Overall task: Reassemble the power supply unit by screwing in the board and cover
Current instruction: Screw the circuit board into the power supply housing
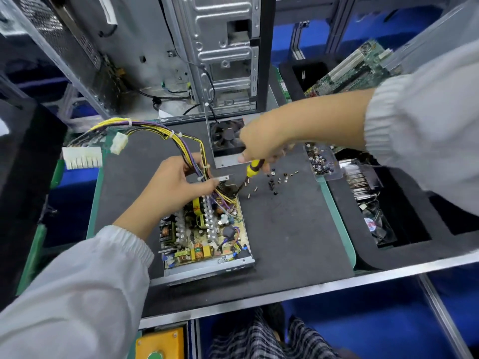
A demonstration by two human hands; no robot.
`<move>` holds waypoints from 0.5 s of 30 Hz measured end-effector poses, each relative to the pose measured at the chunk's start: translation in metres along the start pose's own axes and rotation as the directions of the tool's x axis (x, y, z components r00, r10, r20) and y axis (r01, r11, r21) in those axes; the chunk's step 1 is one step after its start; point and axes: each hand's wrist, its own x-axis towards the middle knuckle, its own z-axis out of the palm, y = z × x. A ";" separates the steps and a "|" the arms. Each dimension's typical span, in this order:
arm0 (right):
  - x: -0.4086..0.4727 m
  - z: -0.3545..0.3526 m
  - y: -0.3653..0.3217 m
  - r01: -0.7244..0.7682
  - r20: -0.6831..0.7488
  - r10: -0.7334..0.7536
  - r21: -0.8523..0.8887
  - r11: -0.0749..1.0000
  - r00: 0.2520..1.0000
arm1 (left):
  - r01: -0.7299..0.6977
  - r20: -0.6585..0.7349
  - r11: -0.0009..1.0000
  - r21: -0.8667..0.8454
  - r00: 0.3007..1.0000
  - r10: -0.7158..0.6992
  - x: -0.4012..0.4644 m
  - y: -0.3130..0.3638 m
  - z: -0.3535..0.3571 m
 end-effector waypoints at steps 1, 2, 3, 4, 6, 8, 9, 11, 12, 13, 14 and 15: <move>-0.002 -0.001 0.007 0.037 -0.050 -0.038 -0.014 0.999 0.998 | 0.017 0.000 1.000 0.022 1.000 -0.017 0.001 0.000 0.000; -0.013 0.002 0.015 0.074 -0.138 -0.085 -0.081 0.994 0.987 | 0.036 -0.007 0.999 0.038 0.999 -0.036 0.000 0.000 -0.002; -0.018 0.009 0.027 0.090 -0.244 -0.118 -0.122 0.988 0.963 | 0.057 -0.019 0.997 0.045 0.998 -0.057 -0.003 0.000 -0.006; -0.024 0.018 0.038 0.103 -0.340 -0.128 -0.091 0.991 0.932 | 0.070 -0.040 0.996 0.052 0.997 -0.067 -0.007 -0.001 -0.010; -0.025 0.053 0.053 0.108 -0.402 -0.067 0.081 0.991 0.913 | 0.068 -0.109 0.995 0.067 0.992 -0.060 -0.019 -0.008 -0.021; -0.013 0.094 0.050 0.166 -0.438 -0.003 0.334 0.928 0.899 | 0.081 -0.086 0.995 0.060 0.993 -0.076 -0.030 -0.013 -0.028; -0.005 0.110 0.046 0.202 -0.489 0.036 0.426 0.882 0.872 | 0.085 -0.042 0.995 0.057 0.996 -0.083 -0.032 -0.012 -0.029; 0.011 0.130 0.038 0.260 -0.593 0.101 0.492 0.831 0.799 | 0.044 0.003 0.995 0.087 0.999 -0.044 -0.026 -0.005 -0.028; 0.019 0.136 0.035 0.260 -0.614 0.129 0.502 0.825 0.778 | 0.012 -0.013 0.993 0.118 1.000 -0.010 -0.019 0.000 -0.027; 0.027 0.140 0.033 0.246 -0.616 0.150 0.509 0.825 0.773 | -0.018 -0.039 0.990 0.143 0.999 0.024 -0.011 0.007 -0.026; 0.034 0.144 0.032 0.236 -0.616 0.171 0.522 0.819 0.769 | -0.042 -0.058 0.987 0.155 0.997 0.052 -0.004 0.013 -0.026; 0.040 0.148 0.030 0.226 -0.612 0.191 0.537 0.813 0.768 | -0.056 -0.064 0.986 0.154 0.996 0.066 0.002 0.018 -0.025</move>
